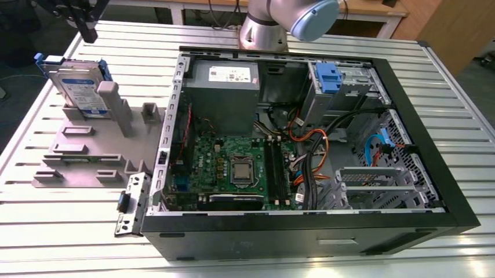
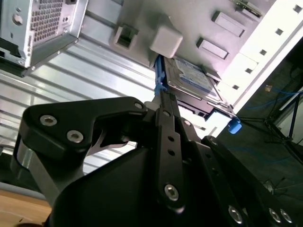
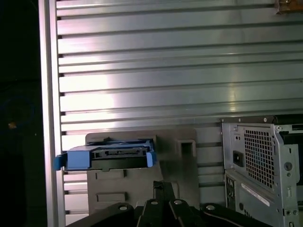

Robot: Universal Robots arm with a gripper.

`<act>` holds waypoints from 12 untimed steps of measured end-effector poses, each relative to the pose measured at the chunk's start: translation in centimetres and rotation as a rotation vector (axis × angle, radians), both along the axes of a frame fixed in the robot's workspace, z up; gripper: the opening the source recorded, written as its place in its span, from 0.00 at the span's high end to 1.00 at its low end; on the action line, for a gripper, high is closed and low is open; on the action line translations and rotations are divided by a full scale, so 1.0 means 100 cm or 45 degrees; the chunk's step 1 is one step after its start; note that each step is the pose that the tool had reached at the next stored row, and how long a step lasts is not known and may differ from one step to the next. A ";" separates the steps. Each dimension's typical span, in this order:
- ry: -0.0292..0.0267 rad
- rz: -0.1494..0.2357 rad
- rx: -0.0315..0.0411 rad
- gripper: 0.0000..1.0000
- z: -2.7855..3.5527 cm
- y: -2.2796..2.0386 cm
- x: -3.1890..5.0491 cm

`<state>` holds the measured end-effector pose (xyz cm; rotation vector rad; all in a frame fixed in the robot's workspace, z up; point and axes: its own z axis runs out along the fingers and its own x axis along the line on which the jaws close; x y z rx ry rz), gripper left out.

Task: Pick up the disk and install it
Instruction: 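Reach for the disk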

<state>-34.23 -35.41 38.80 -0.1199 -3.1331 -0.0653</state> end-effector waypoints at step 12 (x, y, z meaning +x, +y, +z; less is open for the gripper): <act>0.0000 0.054 0.0000 0.89 -0.0022 0.0017 -0.0178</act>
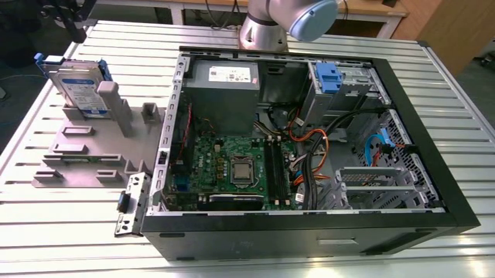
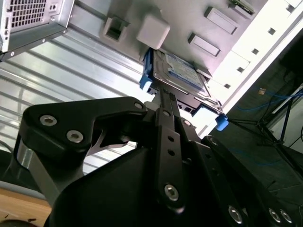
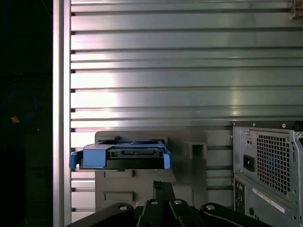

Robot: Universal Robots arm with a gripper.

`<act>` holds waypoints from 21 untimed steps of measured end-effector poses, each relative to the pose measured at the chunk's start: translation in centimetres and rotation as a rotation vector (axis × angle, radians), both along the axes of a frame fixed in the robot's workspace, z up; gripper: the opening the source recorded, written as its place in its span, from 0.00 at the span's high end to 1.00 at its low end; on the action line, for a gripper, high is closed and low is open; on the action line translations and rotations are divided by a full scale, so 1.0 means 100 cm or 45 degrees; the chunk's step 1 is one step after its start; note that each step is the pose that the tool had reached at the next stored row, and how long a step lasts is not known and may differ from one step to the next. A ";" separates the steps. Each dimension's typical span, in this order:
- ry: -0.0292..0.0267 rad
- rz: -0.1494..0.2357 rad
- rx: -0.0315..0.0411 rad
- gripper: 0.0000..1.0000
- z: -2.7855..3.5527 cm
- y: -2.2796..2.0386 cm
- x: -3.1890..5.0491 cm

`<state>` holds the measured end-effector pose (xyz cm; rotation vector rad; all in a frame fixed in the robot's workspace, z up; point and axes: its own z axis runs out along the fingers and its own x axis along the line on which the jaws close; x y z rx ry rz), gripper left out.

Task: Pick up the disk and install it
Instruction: 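Reach for the disk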

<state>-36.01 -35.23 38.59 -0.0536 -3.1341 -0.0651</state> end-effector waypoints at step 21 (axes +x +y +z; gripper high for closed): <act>0.0002 0.000 -0.0003 0.89 -0.0002 0.0006 -0.0123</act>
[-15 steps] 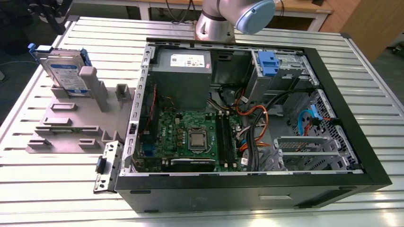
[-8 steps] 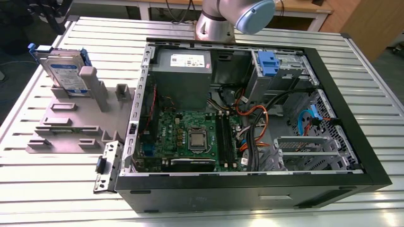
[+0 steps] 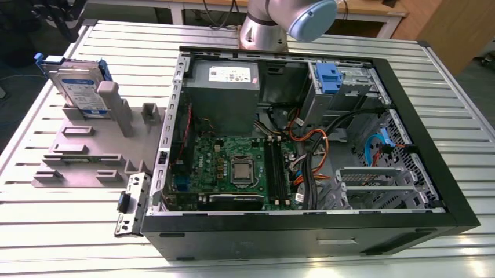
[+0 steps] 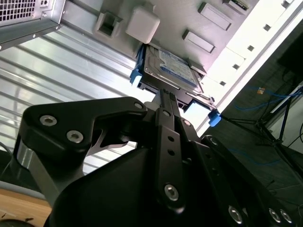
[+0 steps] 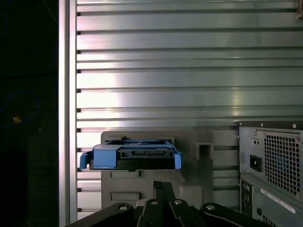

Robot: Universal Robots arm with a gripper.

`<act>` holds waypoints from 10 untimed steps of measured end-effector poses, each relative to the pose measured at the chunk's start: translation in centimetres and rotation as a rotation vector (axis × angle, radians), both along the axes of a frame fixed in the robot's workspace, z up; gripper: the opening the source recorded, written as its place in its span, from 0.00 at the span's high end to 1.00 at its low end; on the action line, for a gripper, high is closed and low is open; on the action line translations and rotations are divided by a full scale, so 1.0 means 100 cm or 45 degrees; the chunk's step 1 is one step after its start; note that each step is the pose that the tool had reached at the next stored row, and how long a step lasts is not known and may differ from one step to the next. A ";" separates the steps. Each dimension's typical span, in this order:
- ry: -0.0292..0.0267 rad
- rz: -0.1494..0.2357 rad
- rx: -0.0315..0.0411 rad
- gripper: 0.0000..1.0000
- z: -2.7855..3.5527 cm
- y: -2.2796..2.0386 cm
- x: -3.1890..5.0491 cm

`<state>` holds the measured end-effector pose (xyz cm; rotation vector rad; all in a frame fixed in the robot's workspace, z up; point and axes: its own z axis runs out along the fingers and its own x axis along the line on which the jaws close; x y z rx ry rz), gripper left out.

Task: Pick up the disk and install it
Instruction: 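Reach for the disk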

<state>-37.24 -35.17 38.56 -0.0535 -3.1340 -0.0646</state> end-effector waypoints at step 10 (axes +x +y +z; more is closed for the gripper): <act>0.0000 0.018 0.0001 0.89 -0.0058 0.0000 -0.0201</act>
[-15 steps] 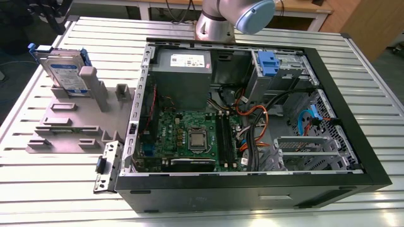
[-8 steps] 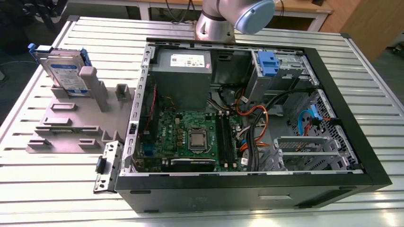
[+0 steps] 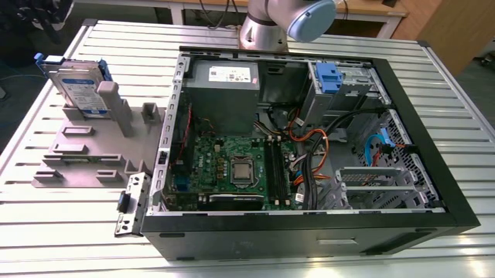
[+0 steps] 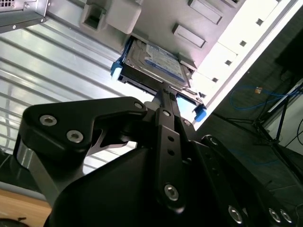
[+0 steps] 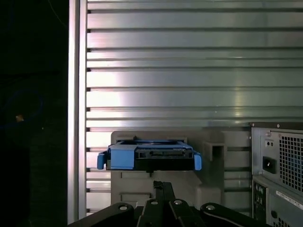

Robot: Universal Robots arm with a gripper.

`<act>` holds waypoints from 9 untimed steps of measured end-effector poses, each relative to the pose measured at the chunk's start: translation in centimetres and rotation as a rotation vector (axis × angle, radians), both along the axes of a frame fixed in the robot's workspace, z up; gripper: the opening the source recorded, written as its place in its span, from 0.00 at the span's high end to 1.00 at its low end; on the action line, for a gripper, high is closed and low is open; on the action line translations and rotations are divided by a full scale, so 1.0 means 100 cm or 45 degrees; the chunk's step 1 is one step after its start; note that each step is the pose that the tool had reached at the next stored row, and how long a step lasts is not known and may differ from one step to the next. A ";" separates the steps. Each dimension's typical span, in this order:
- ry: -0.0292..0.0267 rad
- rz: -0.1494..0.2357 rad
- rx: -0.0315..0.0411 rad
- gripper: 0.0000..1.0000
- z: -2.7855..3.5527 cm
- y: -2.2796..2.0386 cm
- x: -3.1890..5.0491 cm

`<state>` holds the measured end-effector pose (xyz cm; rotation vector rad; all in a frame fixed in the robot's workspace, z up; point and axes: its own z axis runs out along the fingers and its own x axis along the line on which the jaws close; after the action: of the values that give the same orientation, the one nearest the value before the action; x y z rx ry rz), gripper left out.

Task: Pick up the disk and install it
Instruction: 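Reach for the disk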

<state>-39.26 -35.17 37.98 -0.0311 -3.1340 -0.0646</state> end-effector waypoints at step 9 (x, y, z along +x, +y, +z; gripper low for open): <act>0.0001 0.044 -0.0001 0.89 -0.0072 0.0010 -0.0125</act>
<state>-40.50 -35.06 37.26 0.0234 -3.1332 -0.0643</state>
